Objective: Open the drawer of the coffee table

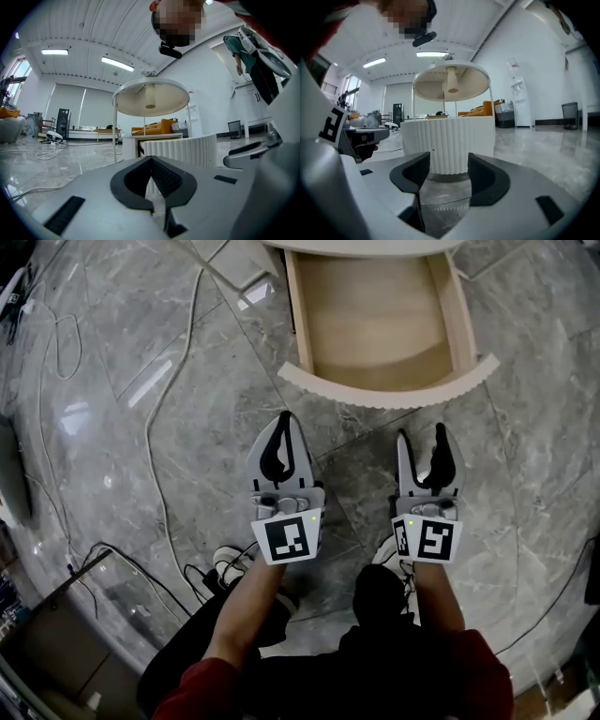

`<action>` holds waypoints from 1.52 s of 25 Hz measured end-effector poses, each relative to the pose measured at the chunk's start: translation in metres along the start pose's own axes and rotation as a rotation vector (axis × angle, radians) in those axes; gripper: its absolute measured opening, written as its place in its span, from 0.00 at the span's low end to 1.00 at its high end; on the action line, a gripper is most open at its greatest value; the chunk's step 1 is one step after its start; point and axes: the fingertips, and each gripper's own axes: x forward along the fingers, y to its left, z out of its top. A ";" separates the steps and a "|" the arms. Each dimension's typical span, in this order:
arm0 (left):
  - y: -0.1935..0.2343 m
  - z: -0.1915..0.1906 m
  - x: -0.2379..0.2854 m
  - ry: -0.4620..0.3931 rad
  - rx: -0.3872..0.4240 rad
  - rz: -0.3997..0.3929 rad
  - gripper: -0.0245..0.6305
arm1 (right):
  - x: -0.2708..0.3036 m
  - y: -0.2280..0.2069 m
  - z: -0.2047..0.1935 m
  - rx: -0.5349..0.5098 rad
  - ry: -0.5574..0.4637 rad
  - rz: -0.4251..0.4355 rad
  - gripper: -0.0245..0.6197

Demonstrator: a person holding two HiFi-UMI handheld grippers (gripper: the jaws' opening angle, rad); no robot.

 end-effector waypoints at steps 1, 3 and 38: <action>0.000 0.000 0.000 -0.002 0.001 0.000 0.06 | -0.001 0.001 0.000 -0.023 0.003 -0.007 0.44; -0.001 0.001 0.001 -0.005 0.002 -0.001 0.06 | -0.002 0.002 -0.002 -0.024 0.007 -0.008 0.44; 0.033 0.463 -0.002 -0.017 0.153 -0.298 0.06 | -0.060 0.039 0.469 -0.072 0.004 0.021 0.07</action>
